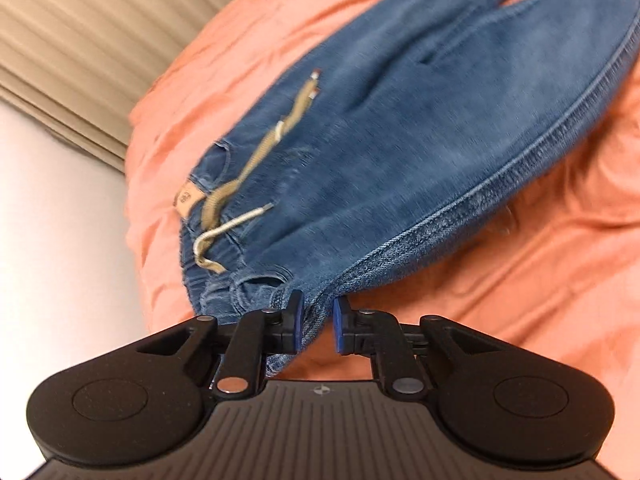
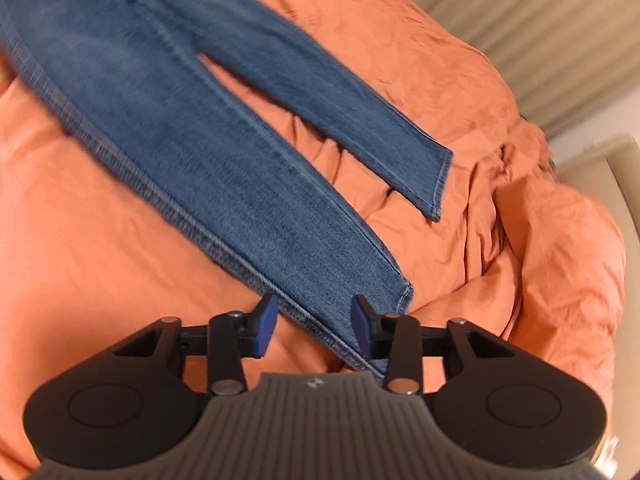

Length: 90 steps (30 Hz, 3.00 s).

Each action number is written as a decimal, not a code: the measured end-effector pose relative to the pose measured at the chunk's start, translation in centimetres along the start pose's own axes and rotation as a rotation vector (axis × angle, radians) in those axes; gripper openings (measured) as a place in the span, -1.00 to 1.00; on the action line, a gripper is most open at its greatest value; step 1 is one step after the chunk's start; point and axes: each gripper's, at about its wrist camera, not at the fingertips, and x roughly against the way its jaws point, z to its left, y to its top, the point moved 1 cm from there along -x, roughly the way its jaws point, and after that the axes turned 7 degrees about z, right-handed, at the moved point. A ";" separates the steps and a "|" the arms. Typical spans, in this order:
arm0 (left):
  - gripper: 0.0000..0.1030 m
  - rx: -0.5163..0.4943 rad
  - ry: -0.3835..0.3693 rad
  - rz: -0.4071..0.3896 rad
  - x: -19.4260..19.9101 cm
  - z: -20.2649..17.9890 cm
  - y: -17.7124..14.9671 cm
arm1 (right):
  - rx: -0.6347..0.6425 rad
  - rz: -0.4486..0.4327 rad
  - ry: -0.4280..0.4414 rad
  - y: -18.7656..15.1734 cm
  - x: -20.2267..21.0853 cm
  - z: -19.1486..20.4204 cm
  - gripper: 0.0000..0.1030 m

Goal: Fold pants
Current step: 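Grasp the waistband with the left tool while the right tool grasps the hem, then lift the jeans with both tools and flip them over onto the bed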

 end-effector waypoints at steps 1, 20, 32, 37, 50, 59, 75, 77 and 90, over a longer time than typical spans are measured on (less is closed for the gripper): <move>-0.72 0.005 0.007 -0.005 0.2 0.0 0.1 | 0.031 0.006 -0.007 -0.1 -0.1 0.1 -0.48; -0.79 0.156 0.030 -0.051 1.5 2.2 2.0 | 0.189 0.016 -0.075 -2.2 -4.3 1.6 -0.67; -0.78 0.188 0.026 -0.019 1.4 2.8 3.0 | 0.256 -0.017 -0.063 -2.6 -5.3 1.8 -0.58; -0.78 0.201 0.025 -0.008 1.4 3.1 3.4 | 0.294 -0.031 -0.048 -2.3 -5.7 1.8 -0.87; -0.92 0.275 0.106 -0.050 0.9 5.7 6.8 | 0.253 -0.143 -0.227 1.8 -4.1 -2.2 -1.00; -0.93 0.343 0.196 -0.104 -0.6 10.0 11.9 | 0.136 -0.193 -0.357 9.8 -5.2 -7.8 -1.00; -0.92 0.302 0.216 0.002 -15.5 13.9 22.4 | 0.118 -0.010 -0.401 27.2 -20.5 -12.7 -1.00; -0.92 0.287 0.192 0.024 -17.6 13.7 22.5 | 0.142 0.022 -0.385 28.5 -23.2 -12.4 -1.00; -0.90 0.212 0.138 0.099 -24.4 11.9 21.1 | 0.187 0.138 -0.331 30.5 -31.7 -10.4 -1.00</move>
